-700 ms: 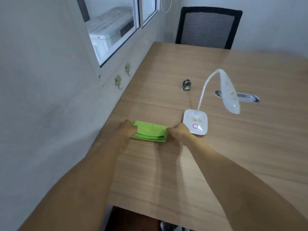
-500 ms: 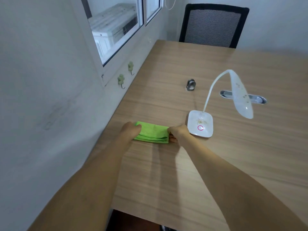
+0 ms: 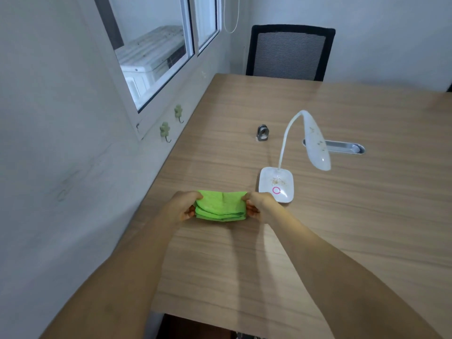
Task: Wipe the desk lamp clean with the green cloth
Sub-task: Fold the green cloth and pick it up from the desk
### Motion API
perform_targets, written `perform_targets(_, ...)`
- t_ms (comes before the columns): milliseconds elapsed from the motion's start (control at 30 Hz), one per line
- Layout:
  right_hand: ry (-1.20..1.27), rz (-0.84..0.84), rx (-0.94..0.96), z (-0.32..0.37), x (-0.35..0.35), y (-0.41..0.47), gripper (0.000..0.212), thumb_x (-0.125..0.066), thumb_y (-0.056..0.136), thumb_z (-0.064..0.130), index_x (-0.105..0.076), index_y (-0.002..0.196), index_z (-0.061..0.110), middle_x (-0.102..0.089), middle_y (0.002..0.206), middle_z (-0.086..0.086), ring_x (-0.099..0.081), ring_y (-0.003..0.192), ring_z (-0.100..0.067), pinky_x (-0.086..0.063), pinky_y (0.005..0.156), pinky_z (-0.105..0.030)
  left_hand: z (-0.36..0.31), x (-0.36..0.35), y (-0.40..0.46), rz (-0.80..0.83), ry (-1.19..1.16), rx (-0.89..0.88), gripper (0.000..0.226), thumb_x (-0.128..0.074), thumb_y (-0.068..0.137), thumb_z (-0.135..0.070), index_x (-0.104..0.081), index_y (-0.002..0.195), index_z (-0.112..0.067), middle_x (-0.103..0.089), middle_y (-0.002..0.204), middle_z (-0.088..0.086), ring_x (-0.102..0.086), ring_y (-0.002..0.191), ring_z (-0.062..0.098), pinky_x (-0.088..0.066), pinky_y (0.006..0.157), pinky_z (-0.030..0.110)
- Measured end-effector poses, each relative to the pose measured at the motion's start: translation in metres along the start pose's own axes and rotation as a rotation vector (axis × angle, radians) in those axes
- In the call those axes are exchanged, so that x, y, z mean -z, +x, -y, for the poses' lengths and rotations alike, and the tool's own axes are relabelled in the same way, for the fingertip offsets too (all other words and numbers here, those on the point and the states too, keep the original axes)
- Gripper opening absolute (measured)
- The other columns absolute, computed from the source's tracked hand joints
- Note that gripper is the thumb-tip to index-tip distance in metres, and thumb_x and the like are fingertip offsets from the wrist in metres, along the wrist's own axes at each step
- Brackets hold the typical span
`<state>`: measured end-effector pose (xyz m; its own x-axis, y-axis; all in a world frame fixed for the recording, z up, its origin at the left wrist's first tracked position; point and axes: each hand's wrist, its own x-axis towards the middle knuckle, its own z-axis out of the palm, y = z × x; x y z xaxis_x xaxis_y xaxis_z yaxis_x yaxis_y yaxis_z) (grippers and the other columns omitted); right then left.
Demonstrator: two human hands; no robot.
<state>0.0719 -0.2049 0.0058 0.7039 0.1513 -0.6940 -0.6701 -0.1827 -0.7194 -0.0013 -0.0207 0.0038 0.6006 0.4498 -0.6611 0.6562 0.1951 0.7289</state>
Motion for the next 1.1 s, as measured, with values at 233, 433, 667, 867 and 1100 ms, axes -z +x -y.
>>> perform_targets(233, 0.079, 0.056, 0.026, -0.006, 0.045, -0.028, 0.017, -0.043, 0.097, 0.009, -0.054, 0.088, 0.018, -0.055, 0.076, -0.007, -0.051, 0.05, -0.021, -0.051, 0.059, -0.034, -0.005, -0.027, -0.021, 0.125, -0.049, -0.051, 0.011, -0.06, 0.088, -0.025, -0.062, 0.086, -0.014, -0.064, 0.086, 0.005, -0.061, 0.078, 0.017, -0.053, 0.073, 0.032)
perform_targets(433, 0.188, 0.08, 0.028, -0.011, 0.077, -0.041, 0.021, -0.044, 0.1, 0.034, -0.058, 0.105, 0.019, -0.064, 0.078, -0.003, -0.06, 0.063, -0.019, -0.053, 0.049, -0.025, -0.008, -0.044, -0.037, 0.235, 0.123, -0.024, 0.009, -0.057, 0.089, -0.017, -0.057, 0.081, -0.017, -0.057, 0.077, 0.001, -0.051, 0.065, 0.009, -0.044, 0.049, 0.016)
perform_targets(667, 0.525, 0.162, 0.108, -0.022, 0.097, -0.036, 0.005, -0.06, 0.092, 0.009, -0.062, 0.093, 0.005, -0.066, 0.086, -0.01, -0.063, 0.076, -0.018, -0.048, 0.097, -0.039, -0.003, -0.061, -0.04, 0.338, 0.152, 0.043, 0.003, -0.061, 0.085, -0.015, -0.061, 0.083, -0.014, -0.064, 0.083, 0.003, -0.055, 0.069, 0.01, -0.047, 0.052, 0.014)
perform_targets(867, 0.465, -0.008, 0.143, -0.025, 0.099, -0.036, 0.029, -0.048, 0.085, -0.011, -0.061, 0.098, 0.011, -0.062, 0.086, -0.013, -0.059, 0.065, -0.026, -0.054, 0.063, -0.043, -0.001, -0.07, -0.045, 0.373, 0.119, 0.054, 0.004, -0.065, 0.083, -0.015, -0.063, 0.085, -0.012, -0.064, 0.084, 0.004, -0.058, 0.073, 0.011, -0.052, 0.057, 0.017)
perform_targets(1100, 0.51, -0.024, 0.128, -0.02, 0.1, -0.034, 0.026, -0.05, 0.089, -0.009, -0.056, 0.109, 0.007, -0.064, 0.081, -0.013, -0.064, 0.069, -0.023, -0.053, 0.077, -0.044, -0.004, -0.073, -0.048, 0.37, -0.032, -0.005, 0.008, -0.064, 0.08, 0.002, -0.063, 0.086, -0.003, -0.067, 0.09, 0.01, -0.064, 0.081, 0.016, -0.057, 0.065, 0.02)
